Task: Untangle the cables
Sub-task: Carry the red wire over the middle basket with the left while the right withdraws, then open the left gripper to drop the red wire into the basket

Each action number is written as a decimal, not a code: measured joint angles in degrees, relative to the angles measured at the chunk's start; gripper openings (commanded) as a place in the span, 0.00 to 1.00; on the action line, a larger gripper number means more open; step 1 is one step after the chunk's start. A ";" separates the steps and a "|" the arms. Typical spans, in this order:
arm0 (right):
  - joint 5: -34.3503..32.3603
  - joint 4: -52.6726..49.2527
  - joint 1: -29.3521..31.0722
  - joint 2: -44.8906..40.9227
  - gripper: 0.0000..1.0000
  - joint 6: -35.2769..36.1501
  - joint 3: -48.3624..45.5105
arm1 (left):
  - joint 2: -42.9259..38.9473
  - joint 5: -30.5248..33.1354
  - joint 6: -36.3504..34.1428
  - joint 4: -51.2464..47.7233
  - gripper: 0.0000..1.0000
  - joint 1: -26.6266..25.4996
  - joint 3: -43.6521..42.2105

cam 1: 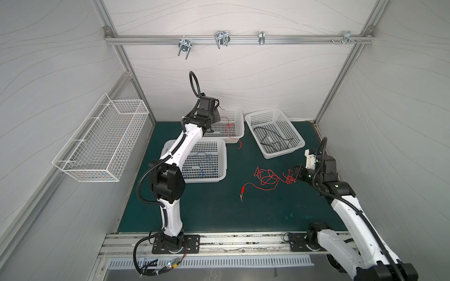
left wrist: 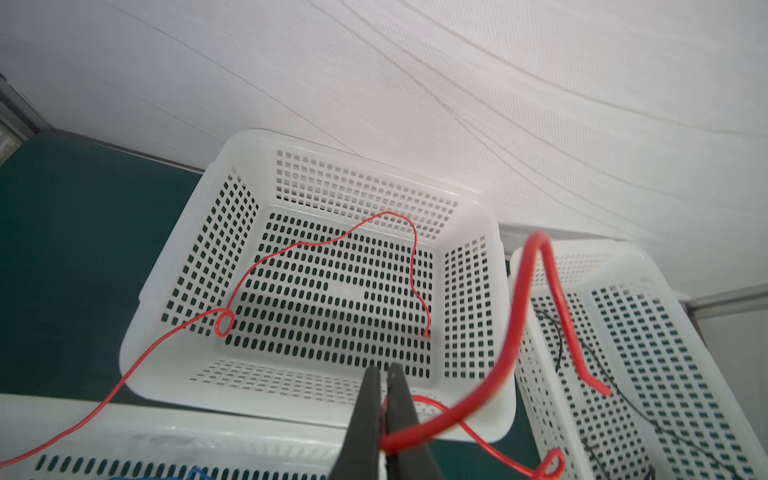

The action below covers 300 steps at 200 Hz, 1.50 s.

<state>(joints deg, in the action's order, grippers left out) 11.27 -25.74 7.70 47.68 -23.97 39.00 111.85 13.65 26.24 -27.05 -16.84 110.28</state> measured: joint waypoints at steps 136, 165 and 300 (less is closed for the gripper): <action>-3.10 -12.74 1.44 -13.97 0.00 -1.14 -0.02 | 14.56 11.08 13.38 3.41 0.00 3.23 5.42; -3.78 -14.45 1.46 -16.70 0.00 -1.77 -0.02 | 15.82 11.04 13.14 1.46 0.01 3.37 5.44; -3.72 -15.26 1.62 -17.53 0.00 -3.26 -0.02 | 14.88 1.90 3.34 -2.08 0.75 3.34 3.45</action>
<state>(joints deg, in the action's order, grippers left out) 7.55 -40.99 9.32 30.15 -27.22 38.98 126.74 15.55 29.58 -29.12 -13.50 113.73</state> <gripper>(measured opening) 0.051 0.727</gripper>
